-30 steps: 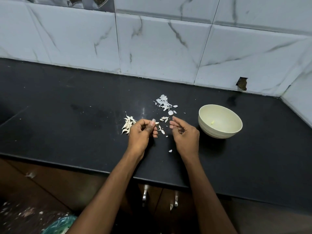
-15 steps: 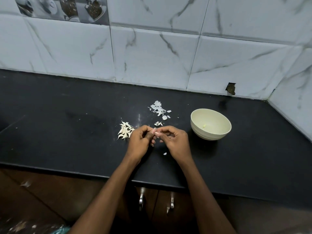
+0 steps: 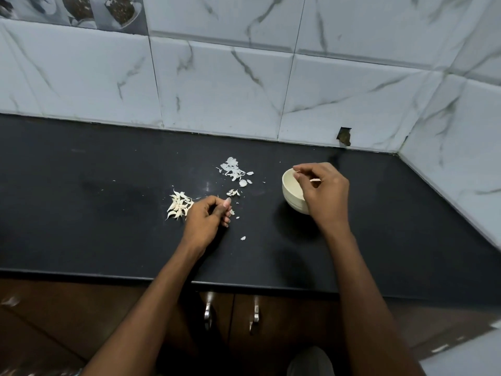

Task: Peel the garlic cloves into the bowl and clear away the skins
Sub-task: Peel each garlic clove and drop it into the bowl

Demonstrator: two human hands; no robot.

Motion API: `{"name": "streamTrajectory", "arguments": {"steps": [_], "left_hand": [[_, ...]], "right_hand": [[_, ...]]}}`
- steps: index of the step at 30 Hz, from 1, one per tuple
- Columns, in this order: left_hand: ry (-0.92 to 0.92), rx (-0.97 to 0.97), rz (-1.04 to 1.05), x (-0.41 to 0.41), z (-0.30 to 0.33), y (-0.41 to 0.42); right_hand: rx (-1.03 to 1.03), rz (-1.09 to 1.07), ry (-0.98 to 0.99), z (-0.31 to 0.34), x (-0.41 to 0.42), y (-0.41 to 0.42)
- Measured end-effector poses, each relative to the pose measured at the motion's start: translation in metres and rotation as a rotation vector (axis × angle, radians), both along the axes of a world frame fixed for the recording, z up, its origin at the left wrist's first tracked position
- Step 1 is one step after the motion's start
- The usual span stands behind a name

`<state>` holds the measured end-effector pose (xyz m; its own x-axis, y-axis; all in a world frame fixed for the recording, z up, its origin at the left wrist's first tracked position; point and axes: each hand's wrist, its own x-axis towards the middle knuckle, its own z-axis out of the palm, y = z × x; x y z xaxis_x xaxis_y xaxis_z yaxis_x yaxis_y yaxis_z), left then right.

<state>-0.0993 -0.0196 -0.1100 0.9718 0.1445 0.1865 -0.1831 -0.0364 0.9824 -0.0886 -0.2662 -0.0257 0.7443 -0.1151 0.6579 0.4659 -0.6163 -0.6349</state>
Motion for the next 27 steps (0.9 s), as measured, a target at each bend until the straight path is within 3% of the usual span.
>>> {"name": "streamTrajectory", "arguments": {"steps": [4,10,14,20,23,27], "left_hand": [[-0.003,0.014,0.003,0.001,-0.002,0.001],[-0.004,-0.031,0.026,0.003,-0.003,0.001],[-0.036,-0.173,0.158,0.003,0.002,0.000],[-0.128,-0.372,0.402,-0.003,0.012,0.004],[-0.130,-0.427,0.470,-0.006,0.011,0.007],[-0.137,-0.544,0.522,-0.005,0.014,0.009]], "right_hand": [[-0.041,-0.072,0.148,0.000,0.012,-0.026],[0.369,-0.028,0.162,0.001,-0.005,-0.039],[0.500,0.260,0.246,-0.006,-0.026,-0.015],[0.401,0.855,0.831,-0.040,-0.050,0.041],[0.311,0.882,0.988,-0.054,-0.044,0.064],[0.415,0.808,0.967,-0.060,0.000,0.087]]}}
